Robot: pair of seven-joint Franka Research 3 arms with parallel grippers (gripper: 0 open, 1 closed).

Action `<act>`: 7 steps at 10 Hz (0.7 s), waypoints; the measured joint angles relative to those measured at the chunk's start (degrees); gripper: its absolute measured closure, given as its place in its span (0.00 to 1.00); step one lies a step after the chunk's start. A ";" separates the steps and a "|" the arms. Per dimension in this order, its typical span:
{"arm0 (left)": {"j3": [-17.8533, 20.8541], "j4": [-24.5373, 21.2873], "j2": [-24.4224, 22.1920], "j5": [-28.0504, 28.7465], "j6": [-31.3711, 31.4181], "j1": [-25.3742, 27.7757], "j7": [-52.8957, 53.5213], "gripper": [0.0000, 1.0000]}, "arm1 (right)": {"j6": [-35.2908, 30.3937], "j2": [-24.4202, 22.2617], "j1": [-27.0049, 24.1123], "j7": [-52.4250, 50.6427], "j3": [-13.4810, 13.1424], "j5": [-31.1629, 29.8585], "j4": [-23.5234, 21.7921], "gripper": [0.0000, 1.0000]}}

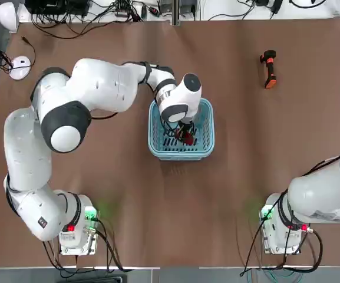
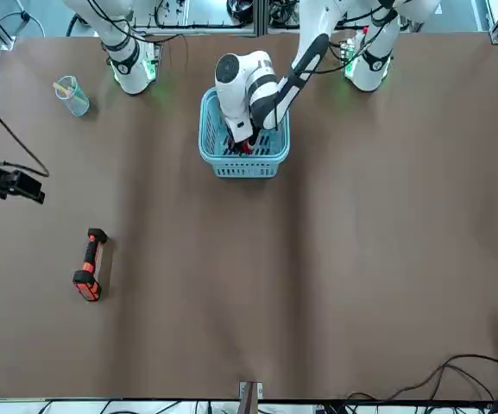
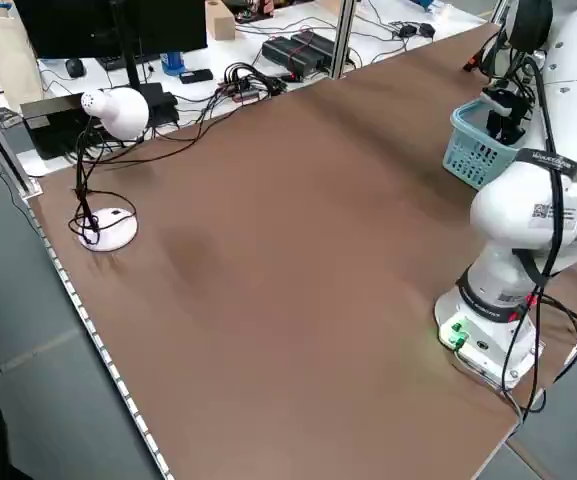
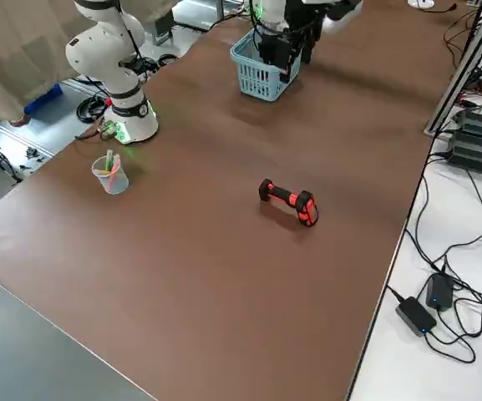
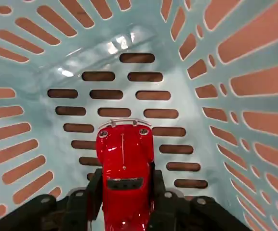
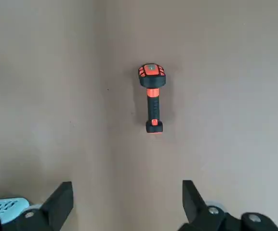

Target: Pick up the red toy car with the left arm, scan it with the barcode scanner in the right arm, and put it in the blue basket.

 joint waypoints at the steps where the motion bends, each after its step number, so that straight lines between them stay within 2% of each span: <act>1: 0.00 0.00 0.00 0.00 0.00 0.00 0.00 0.56 | -0.19 -0.80 0.09 0.14 -0.04 0.00 0.00 0.00; 7: 0.00 0.03 0.01 0.00 0.00 0.00 0.00 0.47 | -3.12 -3.93 -0.08 0.64 -0.73 0.00 0.03 0.00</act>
